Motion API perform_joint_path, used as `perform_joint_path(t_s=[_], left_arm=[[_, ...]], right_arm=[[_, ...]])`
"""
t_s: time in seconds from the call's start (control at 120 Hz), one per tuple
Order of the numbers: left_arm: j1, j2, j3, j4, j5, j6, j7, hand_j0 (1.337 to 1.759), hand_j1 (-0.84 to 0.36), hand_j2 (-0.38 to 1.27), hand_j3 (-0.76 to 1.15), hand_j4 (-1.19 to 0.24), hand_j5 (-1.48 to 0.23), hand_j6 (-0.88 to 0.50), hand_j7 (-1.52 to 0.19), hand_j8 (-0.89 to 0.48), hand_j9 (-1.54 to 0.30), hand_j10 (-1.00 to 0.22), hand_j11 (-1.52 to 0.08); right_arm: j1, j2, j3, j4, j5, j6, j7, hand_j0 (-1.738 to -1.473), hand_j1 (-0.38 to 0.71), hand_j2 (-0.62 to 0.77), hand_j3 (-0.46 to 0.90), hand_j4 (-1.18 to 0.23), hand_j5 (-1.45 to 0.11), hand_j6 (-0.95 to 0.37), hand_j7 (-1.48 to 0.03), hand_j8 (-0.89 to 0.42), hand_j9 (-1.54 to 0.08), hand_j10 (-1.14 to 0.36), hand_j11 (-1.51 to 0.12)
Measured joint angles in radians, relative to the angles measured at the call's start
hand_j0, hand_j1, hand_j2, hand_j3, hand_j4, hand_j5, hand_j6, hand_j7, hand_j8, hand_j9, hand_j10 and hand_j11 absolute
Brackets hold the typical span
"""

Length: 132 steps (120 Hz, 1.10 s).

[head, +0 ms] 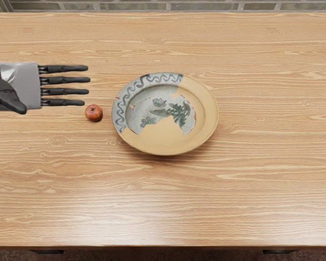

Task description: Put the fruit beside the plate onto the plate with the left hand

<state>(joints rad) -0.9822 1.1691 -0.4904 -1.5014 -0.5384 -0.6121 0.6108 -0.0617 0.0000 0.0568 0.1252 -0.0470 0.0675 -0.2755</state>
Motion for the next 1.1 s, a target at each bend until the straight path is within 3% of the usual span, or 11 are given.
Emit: perform_joint_path(t_s=[0.433,0.508,0.65,0.733,0.833,1.033,1.1], left_arm=[[-0.015,0.013,-0.006,-0.032,0.006,0.000,0.000,1.658,0.34,0.00,0.00,0.00,-0.01,0.00,-0.01,0.00,-0.01,0.00,-0.01],[-0.060,0.011,-0.026,-0.036,0.057,0.000,0.000,1.658,0.34,0.00,0.00,0.00,-0.01,0.00,-0.01,0.00,-0.01,0.00,-0.01],[-0.215,-0.026,-0.052,-0.100,0.291,0.000,0.000,1.658,0.33,0.00,0.00,-0.01,-0.01,-0.01,-0.01,-0.01,-0.01,-0.01,-0.01],[-0.210,-0.100,-0.053,-0.160,0.448,0.012,0.000,1.658,0.33,0.00,0.00,-0.01,-0.02,-0.01,-0.02,-0.01,-0.02,-0.01,-0.02],[-0.200,-0.168,-0.049,-0.213,0.649,0.125,0.000,1.658,0.32,0.00,0.00,-0.03,-0.03,-0.03,-0.03,-0.03,-0.03,-0.03,-0.03],[-0.152,-0.210,-0.034,-0.243,1.040,0.413,0.000,1.658,0.31,0.01,0.00,-0.04,-0.05,-0.04,-0.05,-0.04,-0.05,-0.04,-0.05],[-0.150,-0.297,-0.019,-0.246,1.147,0.508,0.000,1.658,0.30,0.01,0.00,-0.04,-0.05,-0.04,-0.05,-0.04,-0.05,-0.04,-0.05]], right_arm=[[-0.006,0.000,0.001,-0.002,0.004,-0.002,0.000,-1.658,-0.35,0.00,0.00,0.00,0.00,0.00,0.00,0.00,0.00,0.00,0.00],[-0.006,0.000,0.001,-0.003,0.005,-0.004,0.000,-1.658,-0.35,0.00,0.00,0.00,0.00,0.00,0.00,0.00,0.00,0.00,0.00],[-0.007,0.000,0.001,-0.004,0.006,-0.006,0.000,-1.658,-0.35,0.00,0.00,0.00,0.00,0.00,0.00,0.00,0.00,0.00,0.00],[-0.007,0.000,0.002,-0.004,0.006,-0.007,0.001,-1.658,-0.35,0.00,0.00,0.00,0.00,0.00,0.00,0.00,0.00,0.00,0.00],[-0.007,0.000,0.002,-0.004,0.006,-0.007,0.000,-1.658,-0.35,0.00,0.00,0.00,0.00,0.00,0.00,0.00,0.00,0.00,0.00],[-0.007,0.000,0.002,-0.004,0.006,-0.008,0.001,-1.658,-0.35,0.00,0.00,0.00,0.00,0.00,0.00,0.00,0.00,0.00,0.00],[-0.007,0.000,0.002,-0.004,0.006,-0.008,0.001,-1.658,-0.35,0.00,0.00,0.00,0.00,0.00,0.00,0.00,0.00,0.00,0.00]])
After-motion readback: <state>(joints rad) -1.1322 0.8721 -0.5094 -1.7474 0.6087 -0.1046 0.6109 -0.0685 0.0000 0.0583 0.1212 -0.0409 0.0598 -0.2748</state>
